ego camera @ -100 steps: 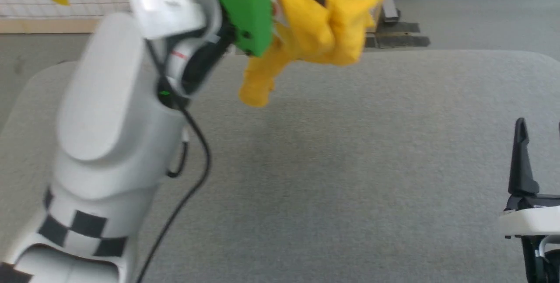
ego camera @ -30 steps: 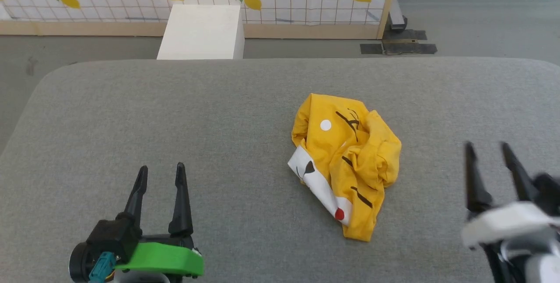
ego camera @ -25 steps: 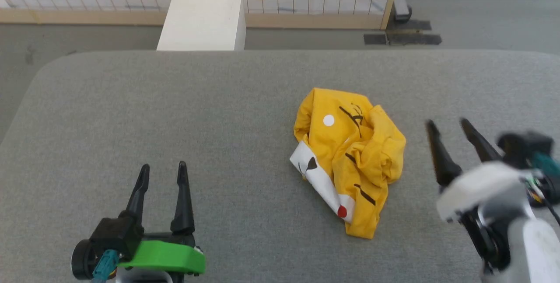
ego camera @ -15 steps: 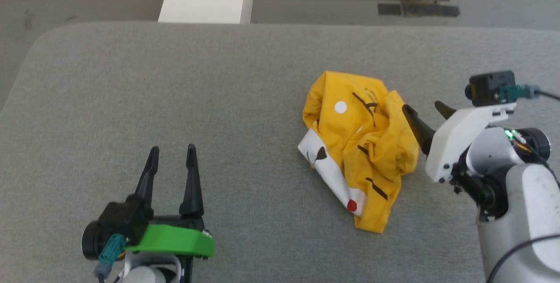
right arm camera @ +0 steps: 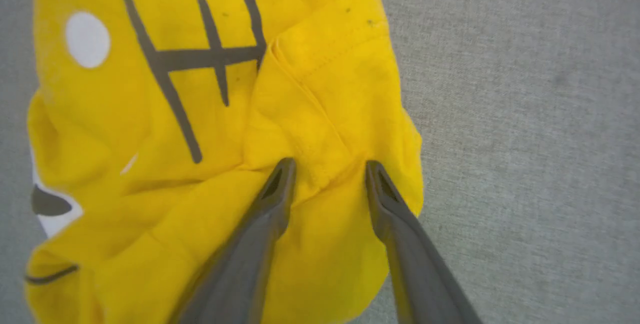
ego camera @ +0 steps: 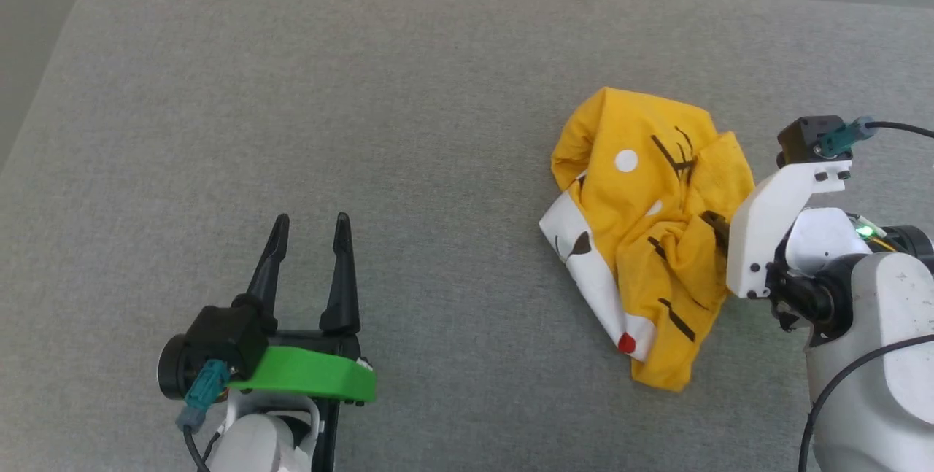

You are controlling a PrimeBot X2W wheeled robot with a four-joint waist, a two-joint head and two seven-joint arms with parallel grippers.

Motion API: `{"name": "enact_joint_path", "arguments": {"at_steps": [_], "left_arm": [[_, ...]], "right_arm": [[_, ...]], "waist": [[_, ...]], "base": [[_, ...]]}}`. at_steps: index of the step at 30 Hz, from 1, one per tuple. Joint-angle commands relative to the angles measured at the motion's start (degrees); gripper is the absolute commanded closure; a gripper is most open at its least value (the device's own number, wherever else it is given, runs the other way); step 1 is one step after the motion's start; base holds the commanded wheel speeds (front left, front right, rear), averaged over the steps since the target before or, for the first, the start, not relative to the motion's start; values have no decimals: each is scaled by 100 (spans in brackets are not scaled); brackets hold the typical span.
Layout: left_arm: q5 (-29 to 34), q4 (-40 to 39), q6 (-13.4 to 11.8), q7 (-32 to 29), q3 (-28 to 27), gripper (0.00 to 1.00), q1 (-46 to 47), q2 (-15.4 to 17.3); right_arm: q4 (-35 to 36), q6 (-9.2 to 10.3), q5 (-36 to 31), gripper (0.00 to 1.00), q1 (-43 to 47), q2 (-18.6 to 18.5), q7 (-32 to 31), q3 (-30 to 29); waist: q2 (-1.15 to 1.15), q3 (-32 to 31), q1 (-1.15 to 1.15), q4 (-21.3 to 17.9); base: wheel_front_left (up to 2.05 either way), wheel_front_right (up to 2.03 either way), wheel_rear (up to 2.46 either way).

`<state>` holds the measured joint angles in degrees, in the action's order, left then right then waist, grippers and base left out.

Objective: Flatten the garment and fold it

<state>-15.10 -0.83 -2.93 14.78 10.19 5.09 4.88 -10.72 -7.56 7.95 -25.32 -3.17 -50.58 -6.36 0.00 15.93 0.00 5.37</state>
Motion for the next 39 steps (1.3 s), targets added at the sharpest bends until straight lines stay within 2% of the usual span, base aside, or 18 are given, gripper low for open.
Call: {"name": "enact_joint_path", "arguments": {"at_steps": [1,5,9,12,16,21,28,29,30,31,35,39], "left_arm": [[64,27,42,21,-37,0,94,-46],[107,94,70,21,-120,0,43,-88],[138,121,93,21,-184,0,-45,-118],[163,131,109,21,-230,0,-136,-129],[191,121,133,21,-296,0,-294,-136],[234,95,162,22,-356,0,-434,-119],[285,113,201,22,-315,0,-480,-89],[290,121,206,22,-304,0,-473,-81],[295,132,211,22,-293,0,-464,-70],[301,138,212,19,-284,0,-455,-62],[302,165,210,4,-259,0,-419,-38],[286,183,192,-1,-254,0,-439,-24]], "right_arm": [[-44,8,-4,100,-31,6,24,12],[-93,8,93,100,-34,16,179,42],[-24,8,142,100,-155,20,591,-100],[60,8,182,100,-236,-9,907,-359],[242,8,127,100,-128,-271,1381,-962],[352,8,-83,100,612,-512,1733,-1789],[98,8,-478,100,1862,-325,2175,-2445],[53,8,-550,97,1931,-295,2244,-2471],[14,8,-641,43,1987,-269,2341,-2450],[-6,8,-681,0,1998,-248,2424,-2434],[104,8,-724,0,1866,-184,2733,-2197],[567,8,-484,0,1666,-202,2771,-1489]], "waist": [[0,-4,0,37],[0,-182,0,-33],[0,-439,0,-141],[0,-623,0,-214],[0,-813,0,-274],[0,-841,0,-302],[0,-732,0,-389],[0,-728,0,-405],[0,-727,0,-431],[0,-729,0,-453],[0,-792,0,-528],[0,-903,0,-568]], "base": [[0,0,0],[0,0,0],[0,0,0],[0,0,0],[0,0,0],[0,0,0],[0,0,0],[0,0,0],[0,0,0],[0,0,0],[0,0,0],[0,0,0]]}}
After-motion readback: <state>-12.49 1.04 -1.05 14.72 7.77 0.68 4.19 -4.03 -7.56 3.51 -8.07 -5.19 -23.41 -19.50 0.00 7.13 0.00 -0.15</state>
